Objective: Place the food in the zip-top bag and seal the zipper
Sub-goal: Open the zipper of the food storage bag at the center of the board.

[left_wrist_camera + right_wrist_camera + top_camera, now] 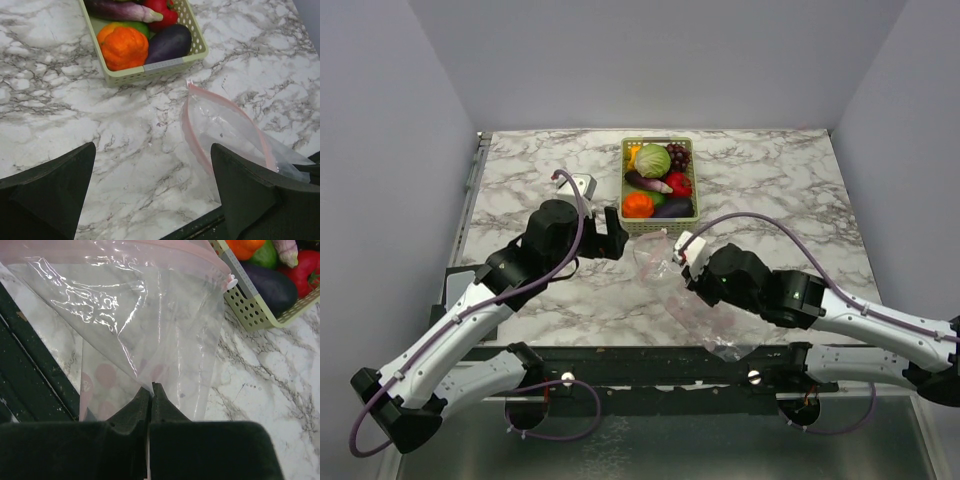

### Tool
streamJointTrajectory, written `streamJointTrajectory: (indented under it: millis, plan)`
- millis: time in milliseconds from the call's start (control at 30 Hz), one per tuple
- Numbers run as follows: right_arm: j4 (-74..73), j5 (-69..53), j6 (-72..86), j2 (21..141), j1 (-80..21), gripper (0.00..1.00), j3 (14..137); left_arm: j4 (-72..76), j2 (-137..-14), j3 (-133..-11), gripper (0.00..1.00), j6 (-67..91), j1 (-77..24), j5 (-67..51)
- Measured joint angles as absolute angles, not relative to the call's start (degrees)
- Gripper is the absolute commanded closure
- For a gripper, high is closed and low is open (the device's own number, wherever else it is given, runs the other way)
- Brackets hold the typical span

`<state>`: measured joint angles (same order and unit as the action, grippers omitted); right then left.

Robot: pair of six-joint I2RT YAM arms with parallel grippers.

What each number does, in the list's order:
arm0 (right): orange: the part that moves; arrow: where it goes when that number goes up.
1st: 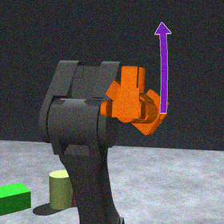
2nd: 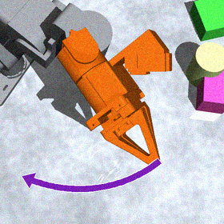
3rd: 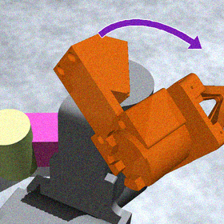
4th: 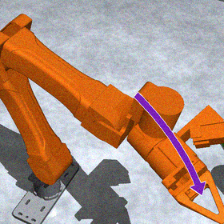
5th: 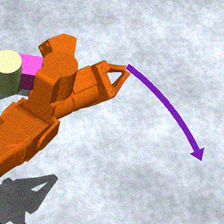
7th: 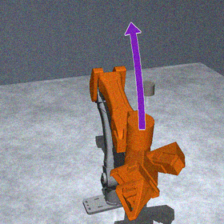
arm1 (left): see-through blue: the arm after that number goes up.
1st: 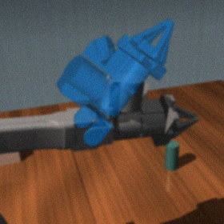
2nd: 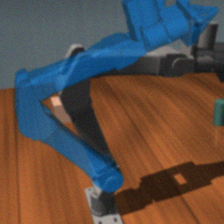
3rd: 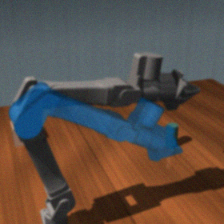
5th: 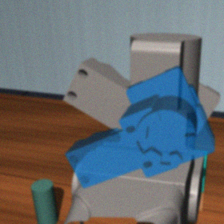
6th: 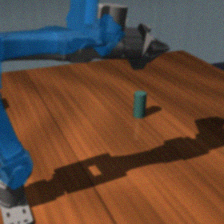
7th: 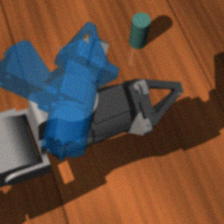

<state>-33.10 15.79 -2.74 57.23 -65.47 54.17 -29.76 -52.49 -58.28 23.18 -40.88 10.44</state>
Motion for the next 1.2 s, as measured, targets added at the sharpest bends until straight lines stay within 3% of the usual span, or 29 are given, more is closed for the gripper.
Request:
streamJointTrajectory:
  millis: [633,1033,1200]
  plan:
    - [-18.35,4.54,-23.83,45.39,-66.24,0.99,41.04,-36.58,-54.33,-57.45,0.06,28.69,-40.88,-3.77]
    - [-15.55,4.01,-28.45,45.69,-66.83,0.99,40.40,-38.87,-54.61,-54.41,0.25,29.15,-40.88,-9.19]
    - [-14.46,4.54,-28.77,45.84,-67.09,0.99,39.07,-39.11,-54.59,-53.36,0.25,29.30,-40.88,-11.05]
